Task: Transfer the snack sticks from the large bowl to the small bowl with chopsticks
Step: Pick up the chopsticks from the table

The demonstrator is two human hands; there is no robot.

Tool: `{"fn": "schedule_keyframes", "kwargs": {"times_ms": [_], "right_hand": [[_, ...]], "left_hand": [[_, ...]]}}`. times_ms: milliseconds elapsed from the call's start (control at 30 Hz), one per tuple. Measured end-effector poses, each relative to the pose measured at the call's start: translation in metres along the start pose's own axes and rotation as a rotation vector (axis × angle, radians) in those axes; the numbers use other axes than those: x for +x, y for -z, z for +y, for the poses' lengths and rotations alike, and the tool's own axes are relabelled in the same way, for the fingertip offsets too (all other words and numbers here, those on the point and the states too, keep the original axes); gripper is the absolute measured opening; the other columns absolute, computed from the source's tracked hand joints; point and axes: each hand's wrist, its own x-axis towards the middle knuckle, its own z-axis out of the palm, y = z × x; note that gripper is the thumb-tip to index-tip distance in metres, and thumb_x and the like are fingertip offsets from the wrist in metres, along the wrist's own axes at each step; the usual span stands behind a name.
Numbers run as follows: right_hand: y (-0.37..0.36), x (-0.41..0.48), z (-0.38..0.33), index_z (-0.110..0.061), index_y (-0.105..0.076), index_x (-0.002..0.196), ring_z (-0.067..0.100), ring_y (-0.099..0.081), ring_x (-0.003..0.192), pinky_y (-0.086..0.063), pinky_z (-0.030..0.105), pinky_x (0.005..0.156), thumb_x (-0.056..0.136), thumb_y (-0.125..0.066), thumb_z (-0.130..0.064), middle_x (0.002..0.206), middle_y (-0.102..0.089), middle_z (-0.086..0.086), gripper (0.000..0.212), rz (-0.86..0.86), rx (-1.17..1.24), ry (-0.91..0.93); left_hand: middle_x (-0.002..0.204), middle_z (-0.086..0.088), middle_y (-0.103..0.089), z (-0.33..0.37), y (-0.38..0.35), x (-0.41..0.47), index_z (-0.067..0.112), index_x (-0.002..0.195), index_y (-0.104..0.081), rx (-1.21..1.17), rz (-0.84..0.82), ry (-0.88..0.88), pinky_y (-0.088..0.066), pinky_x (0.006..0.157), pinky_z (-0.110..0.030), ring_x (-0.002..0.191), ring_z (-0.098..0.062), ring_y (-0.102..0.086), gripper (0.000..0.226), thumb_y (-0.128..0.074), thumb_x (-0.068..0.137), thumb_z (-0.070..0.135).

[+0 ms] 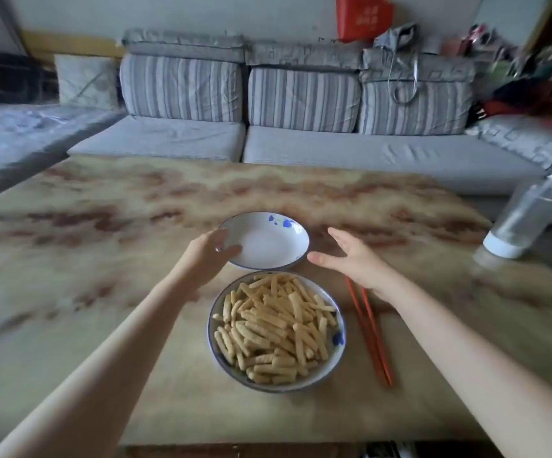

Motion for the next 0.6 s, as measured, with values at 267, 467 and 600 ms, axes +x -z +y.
{"fn": "schedule_keyframes", "kwargs": {"times_ms": [267, 467, 600], "right_hand": [[0.016, -0.058, 0.023, -0.015, -0.038, 0.145, 0.016, -0.031, 0.141, -0.025, 0.026, 0.111, 0.076, -0.075, -0.038, 0.153, -0.034, 0.004, 0.082, 0.127, 0.034, -0.046], [0.031, -0.092, 0.046, -0.006, -0.046, 0.137, 0.022, -0.035, 0.139, -0.027, 0.031, 0.113, 0.082, -0.072, -0.016, 0.147, -0.042, 0.014, 0.062, 0.238, 0.105, -0.116], [0.045, -0.11, 0.055, -0.004, -0.05, 0.134, 0.024, -0.04, 0.136, -0.03, 0.027, 0.108, 0.084, -0.07, -0.01, 0.141, -0.048, 0.019, 0.054, 0.313, 0.136, -0.127]], "left_hand": [[0.13, 0.001, -0.061, 0.055, -0.026, -0.04, 0.014, 0.13, -0.06, -0.057, -0.119, -0.208, -0.037, 0.086, -0.015, 0.116, -0.017, -0.057, 0.038, -0.062, 0.092, 0.018], [0.108, -0.003, -0.07, 0.098, -0.058, -0.055, 0.01, 0.114, -0.069, 0.086, -0.364, -0.472, -0.043, 0.081, -0.018, 0.097, -0.017, -0.063, 0.03, -0.062, 0.086, 0.002], [0.111, -0.003, -0.07, 0.117, -0.086, -0.053, 0.015, 0.113, -0.07, 0.225, -0.467, -0.509, -0.042, 0.082, -0.02, 0.104, -0.02, -0.063, 0.033, -0.062, 0.083, 0.004]]}}
